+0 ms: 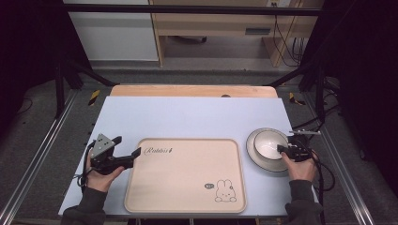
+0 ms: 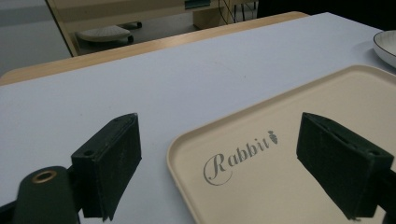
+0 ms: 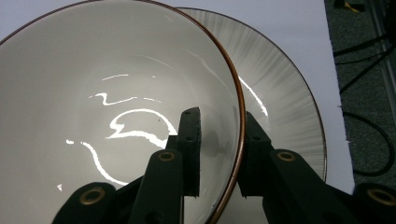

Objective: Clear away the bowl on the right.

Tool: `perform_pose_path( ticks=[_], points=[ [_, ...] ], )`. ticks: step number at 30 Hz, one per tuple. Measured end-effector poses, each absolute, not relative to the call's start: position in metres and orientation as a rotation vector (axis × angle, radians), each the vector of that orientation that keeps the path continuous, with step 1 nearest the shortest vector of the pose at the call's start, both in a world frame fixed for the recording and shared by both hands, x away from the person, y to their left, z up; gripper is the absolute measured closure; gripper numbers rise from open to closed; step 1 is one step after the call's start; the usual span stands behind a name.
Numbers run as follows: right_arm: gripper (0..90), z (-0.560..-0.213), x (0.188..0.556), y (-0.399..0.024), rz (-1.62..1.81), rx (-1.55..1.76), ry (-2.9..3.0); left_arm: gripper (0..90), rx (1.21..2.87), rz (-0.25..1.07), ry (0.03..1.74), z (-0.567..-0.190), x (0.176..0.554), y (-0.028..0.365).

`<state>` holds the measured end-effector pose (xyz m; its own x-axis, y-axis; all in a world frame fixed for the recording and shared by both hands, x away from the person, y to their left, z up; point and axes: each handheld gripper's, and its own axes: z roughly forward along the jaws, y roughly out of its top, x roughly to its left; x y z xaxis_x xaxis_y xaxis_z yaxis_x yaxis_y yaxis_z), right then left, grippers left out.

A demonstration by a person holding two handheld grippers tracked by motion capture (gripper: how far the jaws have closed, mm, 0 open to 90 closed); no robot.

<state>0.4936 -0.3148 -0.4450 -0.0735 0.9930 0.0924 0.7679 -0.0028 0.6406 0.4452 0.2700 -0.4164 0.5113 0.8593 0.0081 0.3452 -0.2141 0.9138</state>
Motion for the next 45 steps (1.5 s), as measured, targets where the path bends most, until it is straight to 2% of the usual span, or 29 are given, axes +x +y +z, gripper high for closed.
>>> perform_pose_path(
  ticks=[18,45],
  points=[
    [80.3,-0.4428,0.4964,-0.3209,0.854,1.961,1.848,13.7,1.79,0.668,1.015,-0.4167,0.4457,0.2702],
    [83.0,-0.4367,0.4915,-0.3178,0.897,1.894,1.848,13.9,1.79,0.668,1.022,-0.4166,0.4461,0.2714]
  ],
)
